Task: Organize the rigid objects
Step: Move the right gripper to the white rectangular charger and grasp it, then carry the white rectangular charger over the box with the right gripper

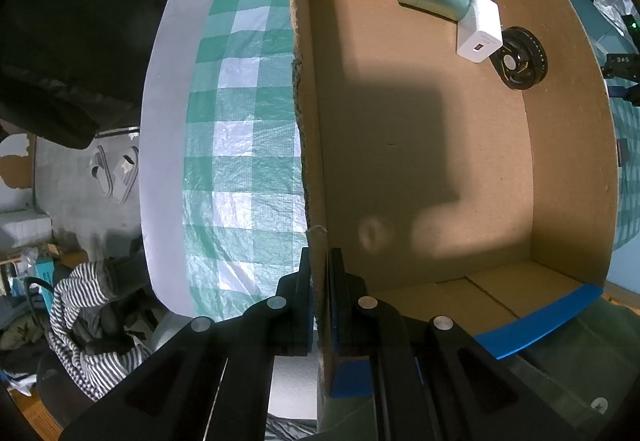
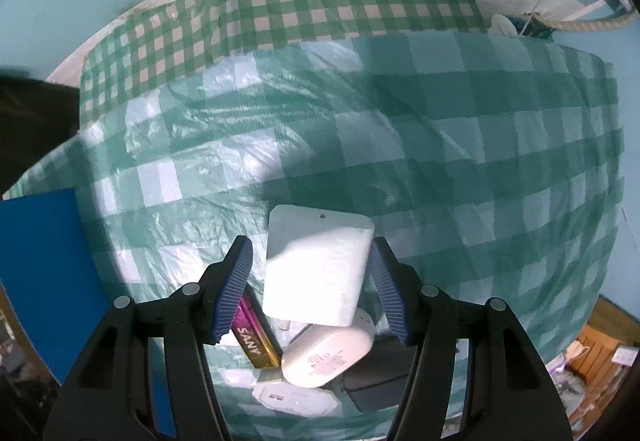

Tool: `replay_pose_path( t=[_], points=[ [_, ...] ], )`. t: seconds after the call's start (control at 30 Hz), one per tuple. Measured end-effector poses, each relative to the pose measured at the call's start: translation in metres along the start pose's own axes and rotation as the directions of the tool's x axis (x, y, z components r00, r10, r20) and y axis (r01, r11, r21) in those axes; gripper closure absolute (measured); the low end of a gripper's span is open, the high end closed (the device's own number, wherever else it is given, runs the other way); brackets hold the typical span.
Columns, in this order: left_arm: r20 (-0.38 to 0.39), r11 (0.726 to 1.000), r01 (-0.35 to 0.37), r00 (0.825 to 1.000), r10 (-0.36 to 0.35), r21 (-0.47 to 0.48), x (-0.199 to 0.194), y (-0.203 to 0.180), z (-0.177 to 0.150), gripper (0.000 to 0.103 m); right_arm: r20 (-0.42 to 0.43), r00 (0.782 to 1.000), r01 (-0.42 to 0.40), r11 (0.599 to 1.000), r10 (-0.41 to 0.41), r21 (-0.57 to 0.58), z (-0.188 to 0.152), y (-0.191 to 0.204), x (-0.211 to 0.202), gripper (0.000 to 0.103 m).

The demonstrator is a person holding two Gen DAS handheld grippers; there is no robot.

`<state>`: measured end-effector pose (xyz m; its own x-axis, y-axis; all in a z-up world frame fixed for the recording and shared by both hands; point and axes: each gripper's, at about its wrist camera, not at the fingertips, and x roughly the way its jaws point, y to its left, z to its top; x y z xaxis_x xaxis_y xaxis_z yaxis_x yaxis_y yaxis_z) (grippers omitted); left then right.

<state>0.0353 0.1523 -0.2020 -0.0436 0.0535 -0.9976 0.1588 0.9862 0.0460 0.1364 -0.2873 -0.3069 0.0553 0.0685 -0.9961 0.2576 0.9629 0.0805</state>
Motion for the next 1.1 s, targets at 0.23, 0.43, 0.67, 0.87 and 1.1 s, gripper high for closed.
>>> replay_pose_path(
  t=[0.23,0.43,0.67,0.87,1.1],
  points=[
    [-0.002,1.000,-0.001,1.000,0.001,-0.002,0.000,0.000,0.000,0.097,-0.002,0.999,0.041,0.999,-0.041,-0.025,-0.002,0.004,0.013,0.042],
    [-0.004,1.000,0.001,1.000,-0.001,-0.001,0.000,0.001,-0.001,0.097,0.008,0.998,0.055,0.998,-0.054,-0.043,-0.005,0.004,0.016,0.046],
    [-0.006,1.000,-0.002,1.000,0.002,0.009,0.000,0.000,-0.001,0.097,0.047,0.997,0.064,0.996,-0.061,-0.069,-0.008,0.006,0.013,0.051],
    [0.000,1.000,-0.003,1.000,0.003,0.013,-0.003,-0.001,0.002,0.097,0.087,0.995,0.057,0.992,-0.047,-0.109,-0.013,0.017,0.003,0.052],
    [0.000,1.000,-0.003,1.000,0.003,0.019,-0.003,-0.001,0.003,0.097,0.131,0.991,0.063,0.979,-0.038,-0.193,-0.019,0.041,-0.018,0.052]
  ],
)
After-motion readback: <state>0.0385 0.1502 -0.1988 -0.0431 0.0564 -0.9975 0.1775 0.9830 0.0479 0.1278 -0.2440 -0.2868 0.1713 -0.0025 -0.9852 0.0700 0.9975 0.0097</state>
